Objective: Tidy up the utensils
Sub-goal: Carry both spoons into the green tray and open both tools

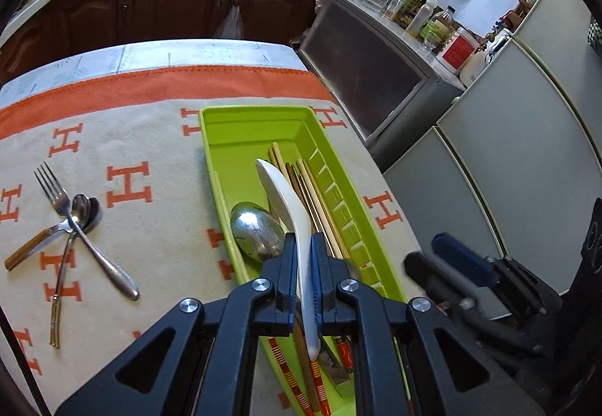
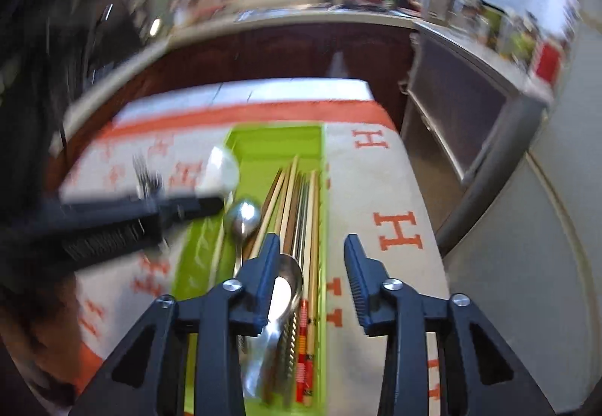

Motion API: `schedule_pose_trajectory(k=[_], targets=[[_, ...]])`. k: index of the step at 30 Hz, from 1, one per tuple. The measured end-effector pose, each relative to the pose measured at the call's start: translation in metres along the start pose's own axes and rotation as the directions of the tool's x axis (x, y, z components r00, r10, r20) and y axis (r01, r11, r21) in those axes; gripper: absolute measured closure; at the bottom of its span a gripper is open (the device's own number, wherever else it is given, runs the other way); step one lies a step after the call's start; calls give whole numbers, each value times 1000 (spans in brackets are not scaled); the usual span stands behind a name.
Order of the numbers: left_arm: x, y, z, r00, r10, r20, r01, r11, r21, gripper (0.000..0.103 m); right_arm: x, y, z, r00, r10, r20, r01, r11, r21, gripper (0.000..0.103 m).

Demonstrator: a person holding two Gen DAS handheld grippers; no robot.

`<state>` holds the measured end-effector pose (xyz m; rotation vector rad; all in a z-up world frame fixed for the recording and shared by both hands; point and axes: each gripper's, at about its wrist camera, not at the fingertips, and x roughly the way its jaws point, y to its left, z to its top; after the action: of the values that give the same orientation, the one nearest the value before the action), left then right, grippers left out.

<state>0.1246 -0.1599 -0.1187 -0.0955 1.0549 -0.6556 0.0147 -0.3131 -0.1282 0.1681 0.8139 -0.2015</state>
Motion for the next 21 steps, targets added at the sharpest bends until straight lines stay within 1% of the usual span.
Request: schedule_pose_trajectory(k=[1,3,4,5,6,7,9,10,11,12,13,14,16,18,19,21], targets=[[3,1,-1,1000,-3,-7,3,1000,-3,98,-2,-10,1,1000,22,15,-23,998,62,66],[7,2,-2,1000,-11,-19,10,1000,-12,98,-6,-24,3,999,40,31,-44,988,145,66],[7,3,-3,1000,-10,-21,10,1000,-18,95,-7,-30,3,998,40,38,-46,983,178,66],[7,3,-5,1000,-9,-24,8,1000,-21,88,-8,-36,4,998,37,44,-45,976,212,66],[6,3,-6,1000,-9,-25,9,1000,-23,84,-7,-41,4,998,34,50,-45,971,236,66],[3,3,-8,1000,-7,-24,6,1000,-23,78,-7,-46,4,998,31,53,-43,965,257,66],[-5,2,-13,1000,12,-13,-12,1000,-10,74,-6,-53,5,998,29,50,-43,952,303,66],[-10,2,-15,1000,21,-8,-21,1000,-4,70,-5,-56,5,998,37,47,-50,947,318,66],[-16,2,-18,999,35,-2,-35,999,1,65,-3,-57,4,998,44,41,-55,942,332,67],[-21,2,-20,999,48,4,-48,999,5,61,-2,-57,3,998,50,35,-59,940,337,67],[-27,3,-23,998,67,12,-67,998,13,55,-2,-55,2,998,52,29,-59,941,334,67],[-35,4,-27,995,92,24,-93,996,17,52,-3,-53,1,998,51,25,-57,942,332,67],[-49,7,-32,991,127,40,-128,992,22,51,-2,-45,-1,998,61,14,-63,946,319,67],[-62,11,-37,985,164,51,-165,986,18,46,-3,-36,-2,997,76,8,-75,948,309,67],[-69,13,-41,981,185,60,-186,983,12,41,-4,-31,-2,996,89,7,-87,949,303,67],[-82,18,-45,973,220,78,-221,975,3,39,-8,-21,-3,995,102,9,-100,952,289,67]])
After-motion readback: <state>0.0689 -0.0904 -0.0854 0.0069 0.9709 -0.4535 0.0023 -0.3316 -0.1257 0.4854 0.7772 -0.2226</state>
